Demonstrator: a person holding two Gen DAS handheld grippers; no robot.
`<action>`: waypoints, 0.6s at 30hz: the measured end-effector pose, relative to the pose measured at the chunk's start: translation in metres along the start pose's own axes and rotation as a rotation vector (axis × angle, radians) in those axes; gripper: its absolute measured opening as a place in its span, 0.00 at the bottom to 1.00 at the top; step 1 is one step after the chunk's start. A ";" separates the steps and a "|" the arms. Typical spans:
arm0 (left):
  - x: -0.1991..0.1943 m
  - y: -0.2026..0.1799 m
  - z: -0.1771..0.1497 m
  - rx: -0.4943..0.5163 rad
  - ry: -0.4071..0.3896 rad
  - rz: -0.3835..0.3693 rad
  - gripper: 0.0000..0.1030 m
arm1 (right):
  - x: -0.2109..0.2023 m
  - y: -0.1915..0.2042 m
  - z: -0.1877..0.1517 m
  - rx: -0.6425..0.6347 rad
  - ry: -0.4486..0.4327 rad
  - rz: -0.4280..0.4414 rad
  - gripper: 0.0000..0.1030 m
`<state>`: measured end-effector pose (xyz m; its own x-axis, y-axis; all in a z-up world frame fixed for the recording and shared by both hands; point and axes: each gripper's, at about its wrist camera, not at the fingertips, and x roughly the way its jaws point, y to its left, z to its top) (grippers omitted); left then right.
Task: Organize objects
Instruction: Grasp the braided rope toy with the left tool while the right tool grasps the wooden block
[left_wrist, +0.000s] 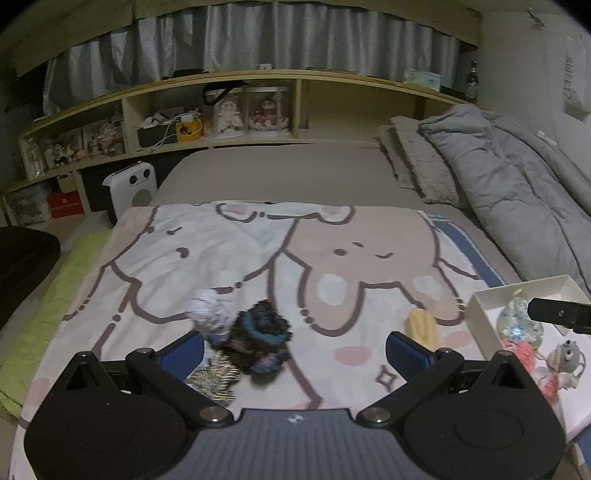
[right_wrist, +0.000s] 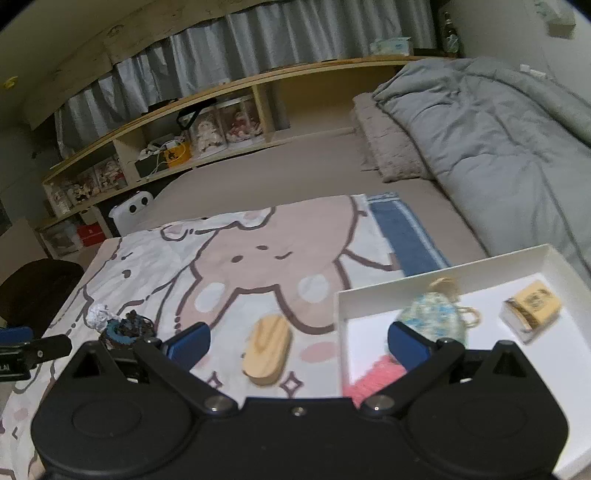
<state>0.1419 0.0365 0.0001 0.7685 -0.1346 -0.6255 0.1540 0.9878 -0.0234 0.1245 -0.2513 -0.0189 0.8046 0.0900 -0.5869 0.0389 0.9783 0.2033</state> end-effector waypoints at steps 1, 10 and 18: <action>0.001 0.006 0.000 -0.006 0.001 0.002 1.00 | 0.004 0.002 0.000 0.001 0.003 0.004 1.00; 0.023 0.058 0.003 -0.055 0.015 0.010 0.98 | 0.054 0.025 -0.004 0.013 0.050 0.025 1.00; 0.054 0.087 -0.004 -0.096 0.073 -0.029 0.79 | 0.097 0.035 -0.016 -0.002 0.105 -0.003 1.00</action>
<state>0.1942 0.1152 -0.0393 0.7171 -0.1607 -0.6782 0.1128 0.9870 -0.1146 0.1944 -0.2051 -0.0813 0.7380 0.1062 -0.6664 0.0398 0.9790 0.2001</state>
